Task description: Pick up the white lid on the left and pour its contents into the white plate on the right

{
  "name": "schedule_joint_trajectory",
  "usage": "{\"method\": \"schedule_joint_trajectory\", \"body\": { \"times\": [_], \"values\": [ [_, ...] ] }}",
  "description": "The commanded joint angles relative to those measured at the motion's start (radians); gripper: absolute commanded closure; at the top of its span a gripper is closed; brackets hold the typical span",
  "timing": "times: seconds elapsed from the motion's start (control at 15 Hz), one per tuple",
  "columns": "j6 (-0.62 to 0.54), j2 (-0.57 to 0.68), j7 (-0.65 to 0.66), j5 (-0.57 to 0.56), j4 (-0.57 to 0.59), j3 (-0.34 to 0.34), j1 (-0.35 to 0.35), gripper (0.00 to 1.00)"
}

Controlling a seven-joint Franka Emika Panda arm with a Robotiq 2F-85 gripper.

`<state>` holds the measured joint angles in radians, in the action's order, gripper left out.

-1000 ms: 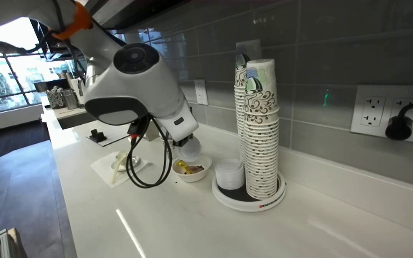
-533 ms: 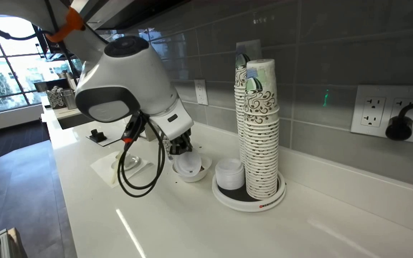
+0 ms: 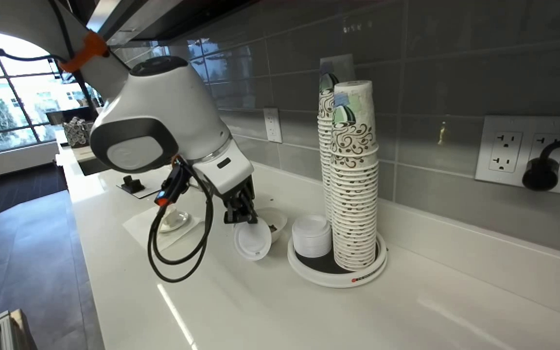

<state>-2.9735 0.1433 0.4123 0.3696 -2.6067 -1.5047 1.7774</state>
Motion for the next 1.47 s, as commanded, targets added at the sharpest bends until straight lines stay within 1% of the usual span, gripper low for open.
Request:
{"method": "schedule_joint_trajectory", "body": {
  "times": [0.0,0.2,0.33,0.4,0.47,0.53,0.6,0.67,0.87,1.07,1.27,1.4],
  "values": [
    [0.036,-0.104,0.011,-0.022,-0.009,0.008,-0.004,0.99],
    [0.092,-0.159,0.009,-0.052,-0.014,0.026,-0.006,0.99],
    [0.161,-0.173,0.007,-0.085,-0.006,0.039,-0.002,0.99],
    [0.211,-0.179,-0.024,-0.072,0.005,0.226,-0.183,0.99],
    [0.248,-0.190,-0.032,-0.085,0.002,0.268,-0.215,0.99],
    [0.283,-0.194,-0.045,-0.100,-0.003,0.348,-0.283,0.99],
    [0.296,-0.161,0.006,-0.198,-0.007,0.245,-0.157,0.99],
    [0.316,-0.149,0.023,-0.261,-0.005,0.281,-0.178,0.99],
    [0.357,-0.118,0.086,-0.437,0.000,0.295,-0.157,0.99],
    [0.408,-0.072,0.162,-0.604,0.012,0.327,-0.156,0.99],
    [0.435,-0.006,0.284,-0.787,0.028,0.392,-0.182,0.99],
    [0.414,0.049,0.394,-0.935,0.049,0.464,-0.224,0.99]
  ]
}}
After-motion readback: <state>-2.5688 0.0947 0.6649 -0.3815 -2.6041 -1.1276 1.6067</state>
